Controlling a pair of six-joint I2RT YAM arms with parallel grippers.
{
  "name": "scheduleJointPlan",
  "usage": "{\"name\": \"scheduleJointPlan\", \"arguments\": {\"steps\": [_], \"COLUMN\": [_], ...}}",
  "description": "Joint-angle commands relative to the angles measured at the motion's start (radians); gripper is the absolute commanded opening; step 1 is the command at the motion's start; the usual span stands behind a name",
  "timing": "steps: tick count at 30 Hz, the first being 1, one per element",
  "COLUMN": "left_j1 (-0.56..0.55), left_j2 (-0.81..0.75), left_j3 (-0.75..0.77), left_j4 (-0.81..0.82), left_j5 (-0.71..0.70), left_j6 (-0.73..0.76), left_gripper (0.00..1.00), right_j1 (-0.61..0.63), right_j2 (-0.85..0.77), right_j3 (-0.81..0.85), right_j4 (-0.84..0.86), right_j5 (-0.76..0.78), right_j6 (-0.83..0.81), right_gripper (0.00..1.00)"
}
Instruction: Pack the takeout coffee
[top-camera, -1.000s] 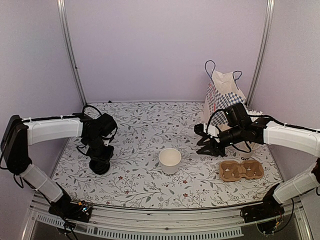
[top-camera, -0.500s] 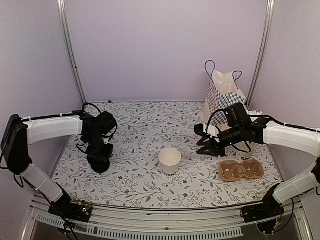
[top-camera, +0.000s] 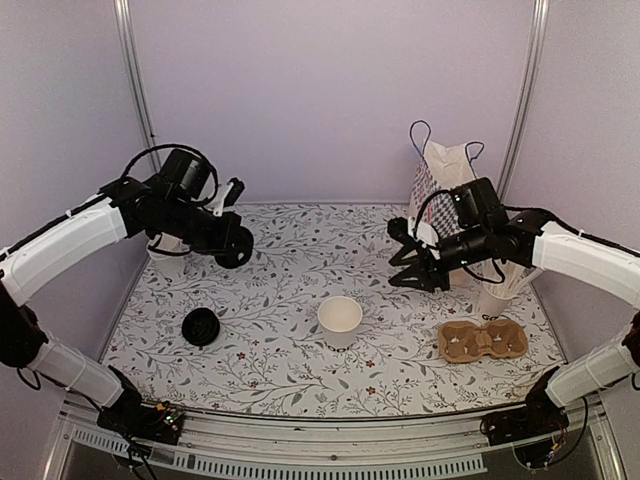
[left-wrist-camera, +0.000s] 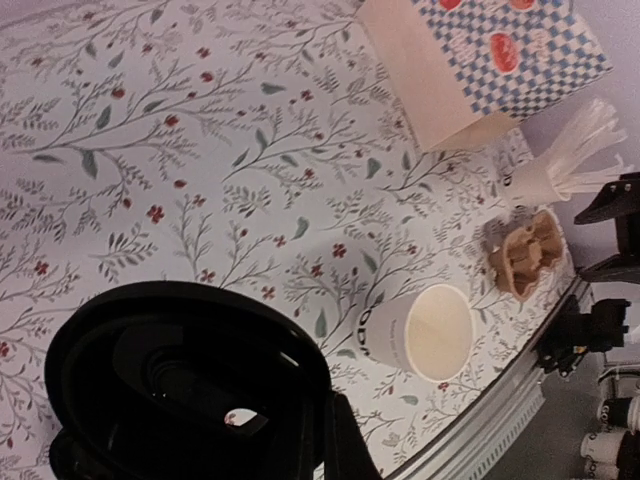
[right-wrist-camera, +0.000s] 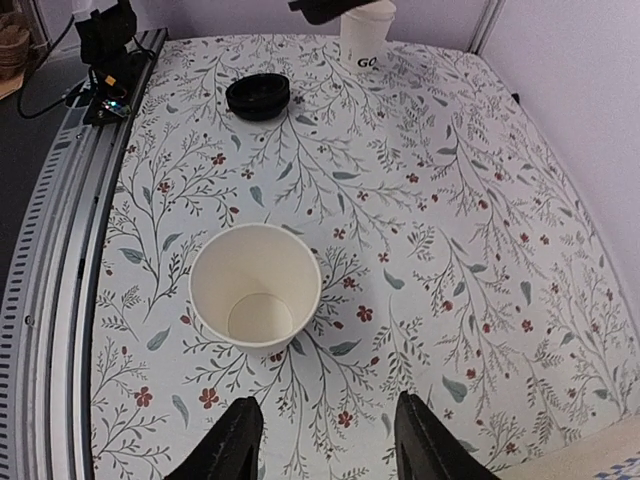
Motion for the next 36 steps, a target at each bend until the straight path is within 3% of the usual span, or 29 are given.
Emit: {"name": "scheduleJointPlan", "arguments": {"steps": [1,5,6,10,13,20,36], "left_j1": [-0.013,-0.026,-0.029,-0.035,-0.041,-0.049,-0.076], "left_j2": [-0.03,-0.036,-0.035,-0.027,-0.029,0.0,-0.006], "left_j3": [0.039,-0.012,-0.038,-0.17,-0.245,-0.347,-0.405], "left_j4": [0.335,0.65,0.733,1.204,1.382,1.658,1.801], "left_j5": [0.279,0.465,0.514,0.677,0.695,0.725,0.748], "left_j6": [-0.002,-0.117,-0.151,-0.349,-0.437,-0.622,-0.705], "left_gripper": [0.01,0.01,0.01,0.03,0.05,0.05,0.05], "right_j1": [0.004,0.061,0.085,0.148,0.168,0.246,0.279], "right_j2": [0.012,0.059,0.083,0.144,0.177,0.229,0.295], "right_j3": [0.176,0.327,0.368,0.481,0.541,0.598,0.713], "right_j4": [-0.056,-0.102,-0.124,-0.134,-0.118,-0.065,-0.044], "right_j5": [-0.109,-0.135,-0.129,-0.115,-0.113,0.092,0.034], "right_j6": [0.036,0.068,0.067,0.1,0.17,0.177,0.234], "right_gripper": [0.6,0.95,0.98,0.99,0.99,0.99,0.99]}}
